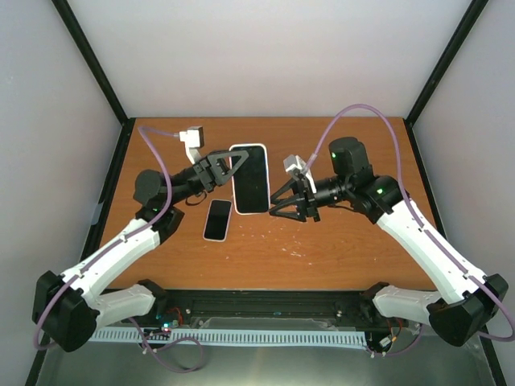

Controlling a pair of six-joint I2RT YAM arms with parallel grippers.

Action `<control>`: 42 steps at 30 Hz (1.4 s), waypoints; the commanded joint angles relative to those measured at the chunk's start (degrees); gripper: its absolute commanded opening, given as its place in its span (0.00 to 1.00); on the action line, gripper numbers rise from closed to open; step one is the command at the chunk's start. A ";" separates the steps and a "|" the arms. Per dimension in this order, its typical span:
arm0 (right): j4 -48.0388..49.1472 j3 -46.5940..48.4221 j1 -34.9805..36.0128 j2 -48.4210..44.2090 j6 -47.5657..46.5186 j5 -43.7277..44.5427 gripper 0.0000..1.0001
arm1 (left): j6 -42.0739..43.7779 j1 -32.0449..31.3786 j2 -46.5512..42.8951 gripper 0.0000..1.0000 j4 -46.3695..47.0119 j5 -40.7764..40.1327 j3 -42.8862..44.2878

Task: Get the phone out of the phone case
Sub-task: Remove the phone case from the phone.

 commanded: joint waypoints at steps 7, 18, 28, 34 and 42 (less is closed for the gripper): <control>1.02 1.77 0.50 2.23 2.77 3.47 0.32 | -6.08 0.31 1.91 0.00 10.96 -0.03 -0.79; 7.09 5.45 -4.49 5.93 16.98 -1.39 0.32 | -7.35 -0.12 3.36 0.00 12.99 1.71 -1.36; 9.24 5.20 -6.49 8.41 19.22 -4.17 0.35 | -8.18 -1.36 4.50 0.00 15.54 0.51 -3.16; 6.60 4.75 -4.11 7.42 15.73 -0.96 0.34 | -8.62 -1.53 5.41 0.00 17.50 -0.21 -3.42; 0.09 2.54 -2.78 7.60 9.84 4.56 0.32 | -9.75 -1.54 4.50 0.00 22.04 -4.80 -5.34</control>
